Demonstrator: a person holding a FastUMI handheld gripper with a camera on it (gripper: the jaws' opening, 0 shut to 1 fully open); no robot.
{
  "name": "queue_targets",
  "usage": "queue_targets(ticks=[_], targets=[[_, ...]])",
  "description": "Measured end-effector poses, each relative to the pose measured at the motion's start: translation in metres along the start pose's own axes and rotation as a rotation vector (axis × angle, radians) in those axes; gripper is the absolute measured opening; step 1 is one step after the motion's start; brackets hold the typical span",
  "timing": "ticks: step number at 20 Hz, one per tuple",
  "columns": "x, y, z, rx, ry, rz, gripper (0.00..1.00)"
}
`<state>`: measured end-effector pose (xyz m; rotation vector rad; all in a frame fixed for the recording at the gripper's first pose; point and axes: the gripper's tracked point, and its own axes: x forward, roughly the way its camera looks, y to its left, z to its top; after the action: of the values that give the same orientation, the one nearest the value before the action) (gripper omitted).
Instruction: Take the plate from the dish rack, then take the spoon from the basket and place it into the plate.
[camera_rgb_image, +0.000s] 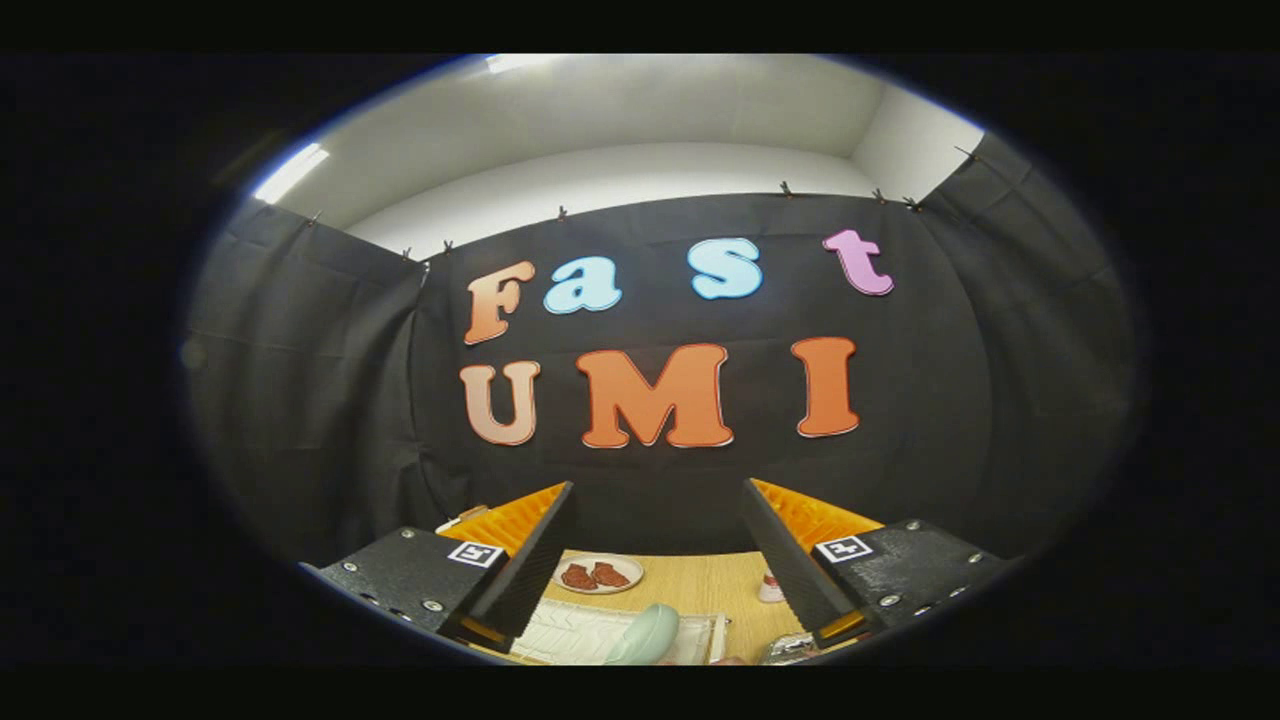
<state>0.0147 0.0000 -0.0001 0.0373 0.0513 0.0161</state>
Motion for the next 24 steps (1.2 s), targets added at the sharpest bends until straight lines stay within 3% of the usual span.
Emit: queue_targets(ticks=[9, 17, 24], targets=[[0.018, 0.009, -0.041, 0.062, 0.185, 0.067, 0.97], [0.024, 0.008, -0.161, 0.094, 0.683, 0.063, 0.97], [0.022, 0.012, -0.228, 0.106, 0.977, 0.067, 0.93]])
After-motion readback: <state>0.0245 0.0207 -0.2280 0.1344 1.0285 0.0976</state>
